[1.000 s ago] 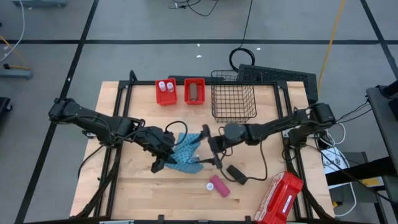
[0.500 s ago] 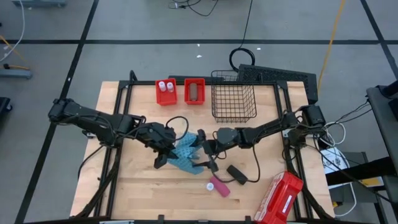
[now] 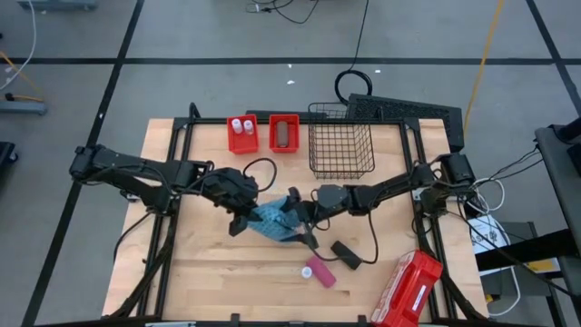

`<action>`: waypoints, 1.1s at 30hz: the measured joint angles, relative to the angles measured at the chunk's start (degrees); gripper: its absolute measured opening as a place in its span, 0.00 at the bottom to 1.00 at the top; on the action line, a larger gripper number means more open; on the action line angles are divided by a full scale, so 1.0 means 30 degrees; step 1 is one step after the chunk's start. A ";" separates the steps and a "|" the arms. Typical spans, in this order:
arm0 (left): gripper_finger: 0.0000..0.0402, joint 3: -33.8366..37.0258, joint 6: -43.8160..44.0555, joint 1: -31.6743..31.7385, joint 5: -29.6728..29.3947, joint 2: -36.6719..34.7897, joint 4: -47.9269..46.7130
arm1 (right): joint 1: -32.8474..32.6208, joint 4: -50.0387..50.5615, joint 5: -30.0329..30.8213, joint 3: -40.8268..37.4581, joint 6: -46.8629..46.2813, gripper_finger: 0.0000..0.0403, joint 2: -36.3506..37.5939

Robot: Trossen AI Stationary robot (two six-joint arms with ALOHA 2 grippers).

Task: Pick & Place Medicine items
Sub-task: Put the blue patient gown into the black wire basket

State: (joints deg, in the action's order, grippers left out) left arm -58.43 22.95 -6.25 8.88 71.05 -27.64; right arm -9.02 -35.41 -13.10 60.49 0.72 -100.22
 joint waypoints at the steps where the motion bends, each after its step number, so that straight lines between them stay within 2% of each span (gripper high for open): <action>1: 0.23 0.0000 -0.0172 -0.0003 -0.0109 0.0000 0.0225 | -0.0034 -0.0014 0.0786 0.0000 0.0180 0.89 0.0011; 8: 0.23 0.0000 -0.0671 0.0251 -0.1981 0.0022 0.0696 | -0.0235 -0.0247 0.6824 0.0000 0.0491 0.87 0.0015; 11: 0.23 0.0000 -0.0623 0.0398 -0.1514 0.0022 0.0823 | -0.0332 -0.0248 0.7236 0.0007 0.1892 0.79 0.0015; 15: 0.23 0.0000 -0.0590 0.0380 -0.0501 0.0022 0.1008 | -0.0357 -0.0228 0.7256 0.0007 0.3311 0.59 0.0021; 20: 0.23 0.0036 -0.1052 0.0063 0.0373 0.0036 0.1739 | -0.0379 -0.0025 0.7118 0.0045 0.3557 0.24 0.0067; 21: 0.26 0.0036 -0.1033 0.0055 0.0399 0.0036 0.1831 | -0.0379 0.0117 0.7059 0.0053 0.3552 0.17 0.0093; 26: 0.52 -0.1417 -0.0488 0.0603 0.0427 -0.0827 0.0284 | -0.0218 0.0787 0.7271 0.0080 0.3817 0.17 0.0545; 29: 0.64 -0.2120 -0.2604 0.0725 0.0183 -0.2004 -0.0014 | 0.0050 0.1798 0.6900 0.0080 0.4507 0.17 0.1366; 33: 0.74 -0.2790 -0.6210 0.0704 -0.0638 -0.4077 0.0205 | 0.0637 0.4615 0.6800 -0.0047 0.5384 0.17 0.3281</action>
State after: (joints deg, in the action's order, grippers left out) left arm -66.81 4.32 -4.14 6.97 58.82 -27.02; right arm -7.10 -21.57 7.30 60.35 16.87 -90.38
